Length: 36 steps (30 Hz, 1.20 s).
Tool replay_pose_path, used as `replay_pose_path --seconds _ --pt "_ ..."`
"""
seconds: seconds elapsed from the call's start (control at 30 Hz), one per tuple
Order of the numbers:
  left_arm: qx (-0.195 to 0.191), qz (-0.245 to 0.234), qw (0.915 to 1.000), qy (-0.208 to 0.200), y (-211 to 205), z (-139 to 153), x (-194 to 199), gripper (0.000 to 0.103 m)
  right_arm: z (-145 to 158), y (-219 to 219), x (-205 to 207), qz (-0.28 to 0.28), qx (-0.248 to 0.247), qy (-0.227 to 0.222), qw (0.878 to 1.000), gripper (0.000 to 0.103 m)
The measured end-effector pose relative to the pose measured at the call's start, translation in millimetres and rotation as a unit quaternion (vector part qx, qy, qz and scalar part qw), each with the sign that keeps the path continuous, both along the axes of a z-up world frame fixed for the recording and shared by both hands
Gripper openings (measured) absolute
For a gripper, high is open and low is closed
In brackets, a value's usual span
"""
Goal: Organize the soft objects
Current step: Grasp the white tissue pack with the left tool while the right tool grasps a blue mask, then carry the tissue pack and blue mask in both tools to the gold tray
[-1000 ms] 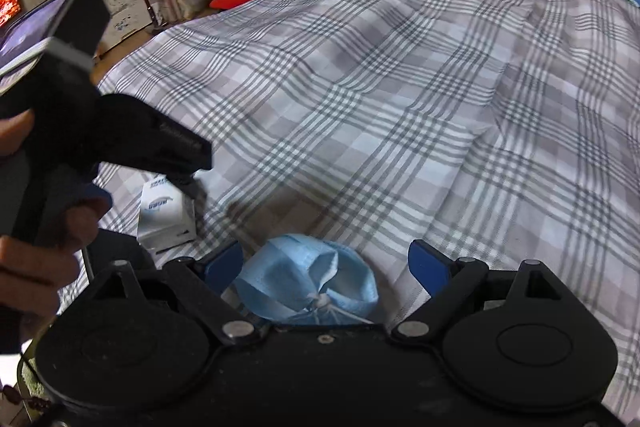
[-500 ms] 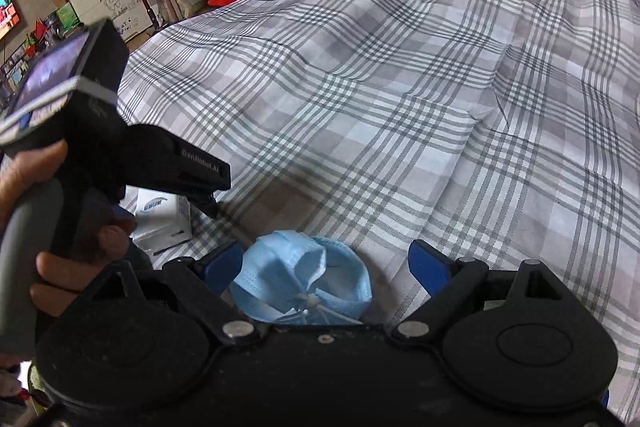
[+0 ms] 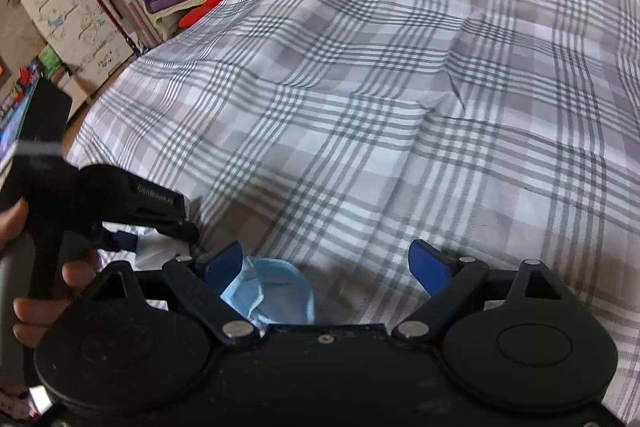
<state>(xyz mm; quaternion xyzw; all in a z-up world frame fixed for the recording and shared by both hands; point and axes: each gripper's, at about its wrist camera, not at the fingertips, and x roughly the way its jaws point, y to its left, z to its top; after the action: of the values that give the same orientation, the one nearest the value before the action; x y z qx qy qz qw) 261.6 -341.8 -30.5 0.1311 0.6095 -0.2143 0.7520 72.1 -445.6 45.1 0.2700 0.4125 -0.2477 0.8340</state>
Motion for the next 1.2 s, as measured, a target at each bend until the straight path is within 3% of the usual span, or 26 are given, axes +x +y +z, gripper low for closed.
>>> replay_pose_path --seconds 0.23,0.4,0.57,0.63,0.77,0.9,1.2 --pt "0.011 -0.004 0.9999 -0.002 -13 4 -11 0.051 6 23 8 0.084 0.005 -0.014 0.996 0.094" --pt "0.011 0.003 0.9999 0.001 -7 4 -5 0.051 -4 54 25 0.137 -0.037 0.017 0.99 0.097" --pt "0.011 0.002 0.9999 0.0 0 5 -5 0.051 -19 60 36 0.14 -0.058 0.046 0.987 0.096" --pt "0.009 0.004 0.9999 -0.003 6 10 -4 0.051 -23 57 36 0.136 -0.051 0.055 0.988 0.088" --pt "-0.004 0.004 1.0 -0.005 17 28 -4 0.051 -24 52 34 0.131 -0.044 0.071 0.988 0.055" --pt "-0.014 0.008 0.9998 -0.008 31 48 -10 0.051 -16 38 26 0.112 -0.017 0.04 0.993 0.038" --pt "-0.031 0.01 0.9993 -0.018 66 84 -43 0.051 10 3 1 0.042 0.006 -0.012 0.999 0.038"
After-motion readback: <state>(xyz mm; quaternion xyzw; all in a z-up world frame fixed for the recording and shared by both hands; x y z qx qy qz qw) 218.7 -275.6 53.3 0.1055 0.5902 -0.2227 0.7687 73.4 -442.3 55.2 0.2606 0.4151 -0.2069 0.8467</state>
